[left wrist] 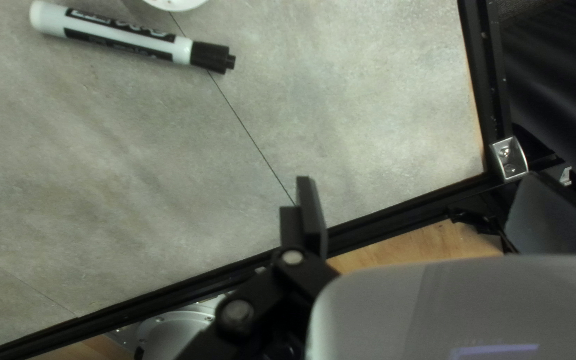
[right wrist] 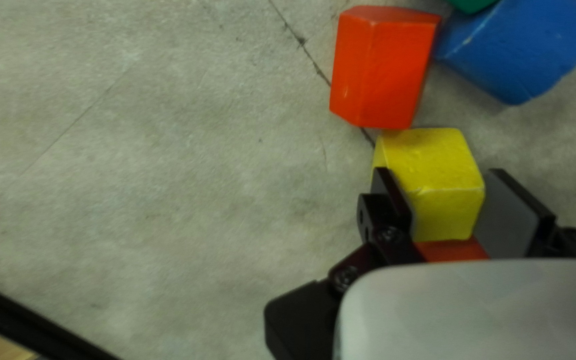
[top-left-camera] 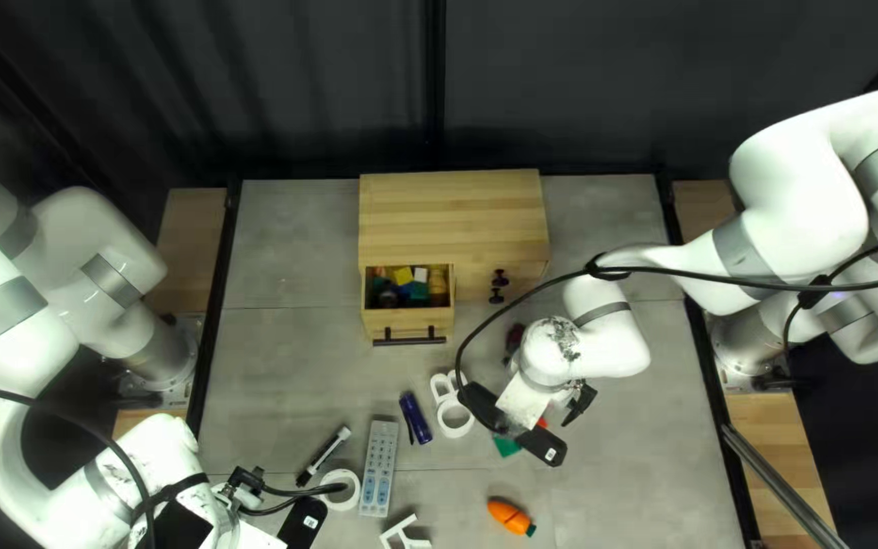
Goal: Open drawers and place objects into drawer and close
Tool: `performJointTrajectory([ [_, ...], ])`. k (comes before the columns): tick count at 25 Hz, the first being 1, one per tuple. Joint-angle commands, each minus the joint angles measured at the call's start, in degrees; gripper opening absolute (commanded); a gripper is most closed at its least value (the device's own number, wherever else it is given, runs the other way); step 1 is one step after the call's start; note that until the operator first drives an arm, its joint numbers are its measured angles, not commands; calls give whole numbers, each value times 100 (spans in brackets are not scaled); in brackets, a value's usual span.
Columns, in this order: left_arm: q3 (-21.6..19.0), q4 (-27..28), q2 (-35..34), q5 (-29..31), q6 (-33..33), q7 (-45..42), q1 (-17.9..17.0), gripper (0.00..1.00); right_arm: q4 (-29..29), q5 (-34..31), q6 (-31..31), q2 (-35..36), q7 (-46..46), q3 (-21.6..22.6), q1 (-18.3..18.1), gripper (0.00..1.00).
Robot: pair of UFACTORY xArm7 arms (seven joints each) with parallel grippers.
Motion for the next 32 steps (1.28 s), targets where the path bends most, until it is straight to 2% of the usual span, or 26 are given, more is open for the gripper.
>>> performJointTrajectory([
  [1,0,0,0,0,0,0,0,100,180,-221,394,-351,350,34,74,4],
  [6,0,0,0,0,0,0,0,100,787,-678,1036,-667,1052,61,83,3],
  [11,0,0,0,0,0,0,0,100,1139,-1182,1041,-719,1872,-35,-20,3],
  [18,0,0,0,0,0,0,0,100,2297,-1832,1110,-59,2849,-177,-74,3],
  [21,0,0,0,0,0,0,0,100,2511,-2194,834,191,3195,-296,-105,3],
  [25,0,0,0,0,0,0,0,100,2389,-2708,309,384,3850,-480,-126,3],
  [28,0,0,0,0,0,0,0,100,2300,-2861,-9,524,4112,-562,-173,4],
  [31,0,0,0,0,0,0,0,100,2259,-2901,-260,632,4237,-620,-229,13],
  [32,0,0,0,0,0,0,0,100,2245,-2912,-329,645,4265,-639,-249,39],
])
